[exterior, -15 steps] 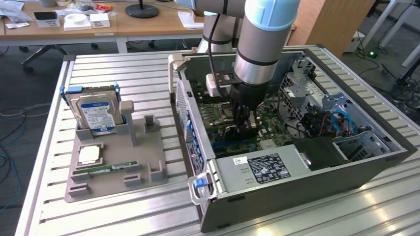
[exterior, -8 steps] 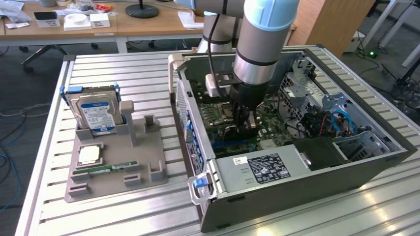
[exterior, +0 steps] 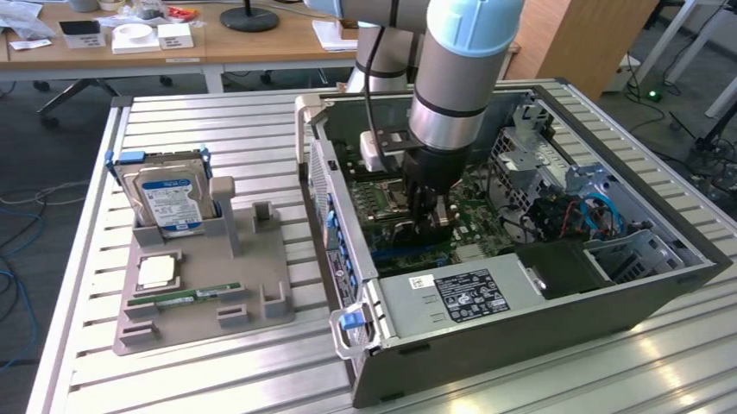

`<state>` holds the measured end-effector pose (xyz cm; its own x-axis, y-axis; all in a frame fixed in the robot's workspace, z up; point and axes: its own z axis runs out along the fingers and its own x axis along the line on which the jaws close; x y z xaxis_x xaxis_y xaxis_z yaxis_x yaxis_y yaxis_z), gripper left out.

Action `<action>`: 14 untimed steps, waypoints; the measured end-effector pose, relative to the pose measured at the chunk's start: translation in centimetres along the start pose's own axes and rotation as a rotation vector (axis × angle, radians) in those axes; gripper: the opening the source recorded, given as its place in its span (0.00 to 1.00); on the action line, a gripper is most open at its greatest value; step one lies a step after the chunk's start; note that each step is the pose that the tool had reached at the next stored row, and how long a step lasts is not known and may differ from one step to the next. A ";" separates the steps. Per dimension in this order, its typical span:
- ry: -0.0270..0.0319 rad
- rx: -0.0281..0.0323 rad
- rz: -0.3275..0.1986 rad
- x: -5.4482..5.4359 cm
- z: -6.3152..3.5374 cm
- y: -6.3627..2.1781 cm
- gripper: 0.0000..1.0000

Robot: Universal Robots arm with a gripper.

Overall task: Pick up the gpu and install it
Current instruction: 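Insert the gpu into the slot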

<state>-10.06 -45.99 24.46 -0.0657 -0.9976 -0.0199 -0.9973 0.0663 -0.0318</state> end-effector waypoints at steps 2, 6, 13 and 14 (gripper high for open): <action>0.0000 0.0000 0.000 0.0 0.03 0.00 0.27; -0.0001 0.0001 0.000 0.0 0.11 0.00 0.27; 0.0000 0.0002 0.000 0.0 0.27 0.01 0.27; 0.0001 0.0001 0.000 0.0 0.29 0.01 0.27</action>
<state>-10.07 -46.00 24.18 -0.0657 -0.9976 -0.0198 -0.9973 0.0663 -0.0319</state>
